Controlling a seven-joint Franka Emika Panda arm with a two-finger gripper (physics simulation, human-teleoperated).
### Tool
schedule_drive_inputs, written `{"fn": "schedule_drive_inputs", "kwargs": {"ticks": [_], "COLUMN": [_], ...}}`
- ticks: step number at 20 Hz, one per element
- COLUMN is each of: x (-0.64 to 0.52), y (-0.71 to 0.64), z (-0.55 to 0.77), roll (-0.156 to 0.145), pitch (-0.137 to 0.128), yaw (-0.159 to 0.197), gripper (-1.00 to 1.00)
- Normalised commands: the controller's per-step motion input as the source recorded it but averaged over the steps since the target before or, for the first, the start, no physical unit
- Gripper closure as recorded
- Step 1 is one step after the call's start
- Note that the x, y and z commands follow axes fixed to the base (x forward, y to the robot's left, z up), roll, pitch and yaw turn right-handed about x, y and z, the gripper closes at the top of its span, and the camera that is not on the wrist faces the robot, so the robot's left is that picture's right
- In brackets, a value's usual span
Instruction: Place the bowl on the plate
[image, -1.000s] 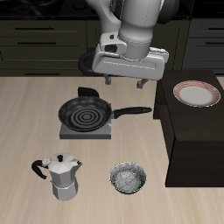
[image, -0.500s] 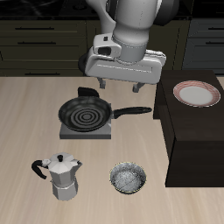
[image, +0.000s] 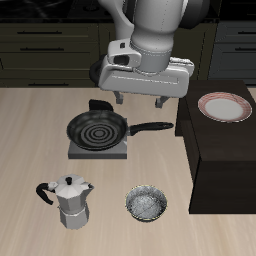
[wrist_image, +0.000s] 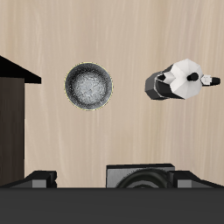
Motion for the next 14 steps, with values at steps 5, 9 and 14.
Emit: {"fn": "schedule_drive_inputs", "kwargs": {"ticks": [5, 9, 14], "x": [0.22, 0.15, 0.27], "y": [0.06, 0.03, -0.02], "z": [0.07, 0.06, 0.11], "roll": [0.014, 0.027, 0.002], "pitch": [-0.003, -0.001, -0.014], "yaw": [0.029, 0.015, 0.02], "gripper": [-1.0, -1.0, -1.0]}}
